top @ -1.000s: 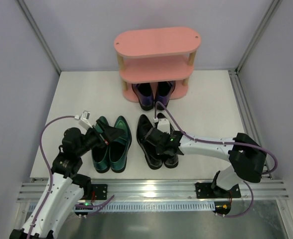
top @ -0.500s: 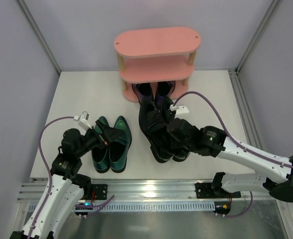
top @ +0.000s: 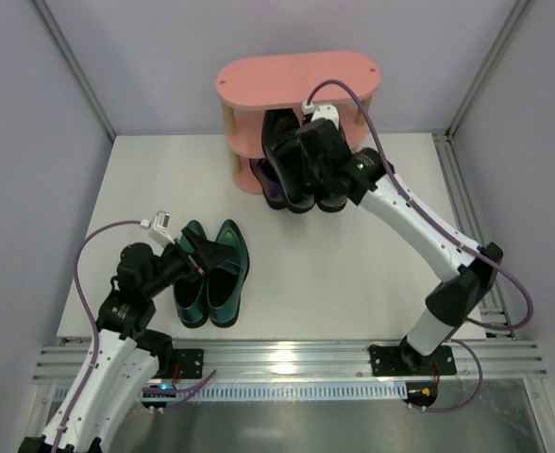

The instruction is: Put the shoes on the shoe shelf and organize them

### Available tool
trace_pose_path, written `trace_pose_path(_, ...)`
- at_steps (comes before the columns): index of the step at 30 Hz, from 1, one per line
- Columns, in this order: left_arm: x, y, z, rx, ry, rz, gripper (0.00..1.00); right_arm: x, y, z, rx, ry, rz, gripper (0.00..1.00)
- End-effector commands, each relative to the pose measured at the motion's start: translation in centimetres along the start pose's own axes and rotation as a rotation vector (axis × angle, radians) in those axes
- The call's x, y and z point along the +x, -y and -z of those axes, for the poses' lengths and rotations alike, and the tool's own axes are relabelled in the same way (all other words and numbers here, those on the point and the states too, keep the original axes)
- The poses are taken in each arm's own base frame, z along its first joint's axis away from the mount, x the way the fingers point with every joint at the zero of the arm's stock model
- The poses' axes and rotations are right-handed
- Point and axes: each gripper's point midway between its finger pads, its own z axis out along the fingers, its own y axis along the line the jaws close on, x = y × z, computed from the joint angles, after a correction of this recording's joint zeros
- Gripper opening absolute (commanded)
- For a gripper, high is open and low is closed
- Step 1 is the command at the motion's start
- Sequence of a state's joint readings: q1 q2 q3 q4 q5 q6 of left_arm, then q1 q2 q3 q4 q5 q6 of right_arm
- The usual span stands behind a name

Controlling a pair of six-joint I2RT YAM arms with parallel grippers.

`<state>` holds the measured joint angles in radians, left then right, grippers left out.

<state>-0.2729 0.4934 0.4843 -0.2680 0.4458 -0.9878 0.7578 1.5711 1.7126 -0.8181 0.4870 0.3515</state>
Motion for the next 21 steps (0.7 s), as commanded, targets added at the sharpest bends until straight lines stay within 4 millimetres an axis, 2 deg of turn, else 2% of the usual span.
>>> trace_pose_path(1,-0.9,1.6,0.5,0.034,0.024,-0.039,1.00,-11.0,-1.1,0.6,-0.073,0.261,-0.070,0.04)
trace_pose_path(2,-0.9,1.6,0.5,0.034,0.023,-0.044,1.00,-11.6,-1.3,0.1,-0.077,0.257,-0.068,0.04)
trace_pose_path(3,-1.0,1.7,0.6,0.033,0.024,-0.045,1.00,-12.9,-1.5,-1.3,-0.075,0.261,-0.075,0.04)
trace_pose_path(4,-0.9,1.8,0.7,0.032,0.021,-0.046,1.00,-12.9,-1.5,-1.9,-0.076,0.240,-0.070,0.04)
trace_pose_path(6,-0.9,1.9,0.9,0.032,0.021,-0.054,1.00,-14.2,-1.6,-3.1,-0.068,0.255,-0.074,0.04)
trace_pose_path(12,-1.0,2.0,1.1,0.032,0.029,-0.057,1.00,-17.2,-0.1,-5.5,-0.039,0.356,-0.131,0.04)
trace_pose_path(13,-1.0,2.0,1.1,0.033,0.028,-0.057,1.00,-17.4,0.2,-6.7,-0.023,0.363,-0.136,0.04)
trace_pose_path(16,-0.9,2.1,1.2,0.033,0.022,-0.057,1.00,-18.7,0.9,-7.6,0.005,0.409,-0.131,0.04)
trace_pose_path(17,-1.0,2.1,1.2,0.032,0.025,-0.056,1.00,-18.3,1.0,-8.5,0.013,0.402,-0.122,0.04)
trace_pose_path(21,-1.0,2.0,1.2,0.028,0.029,-0.053,1.00,-19.1,0.8,-9.4,0.003,0.449,-0.135,0.04)
